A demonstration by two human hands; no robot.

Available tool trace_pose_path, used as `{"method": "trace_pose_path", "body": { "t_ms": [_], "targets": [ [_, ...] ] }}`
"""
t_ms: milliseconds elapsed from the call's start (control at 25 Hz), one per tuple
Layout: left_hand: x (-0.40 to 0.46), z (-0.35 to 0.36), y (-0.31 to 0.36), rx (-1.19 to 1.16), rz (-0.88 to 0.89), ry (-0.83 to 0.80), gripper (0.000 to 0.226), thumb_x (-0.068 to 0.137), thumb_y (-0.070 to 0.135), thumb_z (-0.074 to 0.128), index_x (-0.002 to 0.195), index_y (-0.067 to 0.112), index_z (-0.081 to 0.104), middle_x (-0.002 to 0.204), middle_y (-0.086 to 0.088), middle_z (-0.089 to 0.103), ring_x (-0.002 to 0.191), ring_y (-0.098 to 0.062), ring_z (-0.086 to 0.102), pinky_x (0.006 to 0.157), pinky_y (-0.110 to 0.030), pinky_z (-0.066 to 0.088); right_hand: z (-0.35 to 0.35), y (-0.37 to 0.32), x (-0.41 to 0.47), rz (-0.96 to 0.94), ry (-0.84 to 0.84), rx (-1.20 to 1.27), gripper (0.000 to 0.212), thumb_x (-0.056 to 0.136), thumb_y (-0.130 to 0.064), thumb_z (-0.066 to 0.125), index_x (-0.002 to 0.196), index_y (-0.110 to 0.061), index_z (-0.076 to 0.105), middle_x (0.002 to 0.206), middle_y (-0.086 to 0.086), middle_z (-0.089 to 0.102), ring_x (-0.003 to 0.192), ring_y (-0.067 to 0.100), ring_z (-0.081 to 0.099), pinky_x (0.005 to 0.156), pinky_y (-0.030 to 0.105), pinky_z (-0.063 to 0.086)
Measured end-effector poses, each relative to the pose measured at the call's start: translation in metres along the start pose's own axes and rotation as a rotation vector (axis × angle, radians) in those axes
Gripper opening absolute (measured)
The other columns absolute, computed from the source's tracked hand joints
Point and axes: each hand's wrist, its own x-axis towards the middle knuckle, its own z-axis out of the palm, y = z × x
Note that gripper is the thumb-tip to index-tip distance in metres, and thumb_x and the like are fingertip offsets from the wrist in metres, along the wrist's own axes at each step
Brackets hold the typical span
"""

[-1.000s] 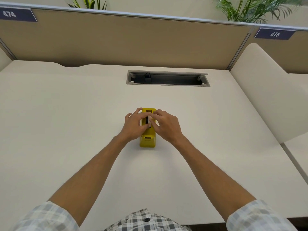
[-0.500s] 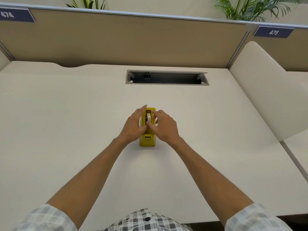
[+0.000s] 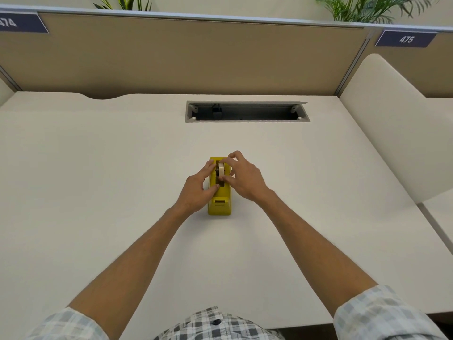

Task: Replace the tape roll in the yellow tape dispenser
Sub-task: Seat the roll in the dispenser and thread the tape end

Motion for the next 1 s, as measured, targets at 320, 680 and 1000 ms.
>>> {"method": "trace_pose_path", "body": {
  "t_ms": [320, 680, 1000],
  "targets": [
    [0.003, 0.003, 0.000, 0.040, -0.009, 0.061, 0.063, 0.088, 0.023, 0.067, 0.145, 0.021, 0.040, 0.154, 0.003, 0.035, 0.139, -0.020, 0.038, 0.108, -0.030, 0.035, 0.002, 0.005, -0.007, -0.051, 0.039, 0.051, 0.042, 0.094, -0.030, 0.059, 0.133, -0.019, 0.049, 0.127, -0.002, 0.060, 0.102, 0.018, 0.062, 0.082, 0.033, 0.049],
    [0.000, 0.008, 0.009, 0.112, 0.155, 0.238, 0.048, 0.086, 0.027, 0.069, 0.130, 0.013, 0.059, 0.135, -0.005, 0.059, 0.123, -0.020, 0.055, 0.103, -0.034, 0.046, 0.000, -0.003, -0.018, 0.038, 0.162, 0.433, 0.029, 0.082, -0.025, 0.074, 0.110, -0.019, 0.066, 0.101, -0.005, 0.070, 0.087, 0.011, 0.066, 0.074, 0.028, 0.053],
    [-0.013, 0.003, 0.024, -0.099, 0.181, 0.179, 0.028, 0.092, 0.023, 0.060, 0.118, 0.031, 0.066, 0.095, 0.006, 0.075, 0.088, -0.013, 0.070, 0.079, -0.040, 0.057, -0.015, -0.005, -0.034, 0.178, 0.249, 0.712, 0.038, 0.065, -0.032, 0.089, 0.094, -0.018, 0.070, 0.085, 0.001, 0.071, 0.075, 0.008, 0.068, 0.071, 0.024, 0.057]
  ]
}}
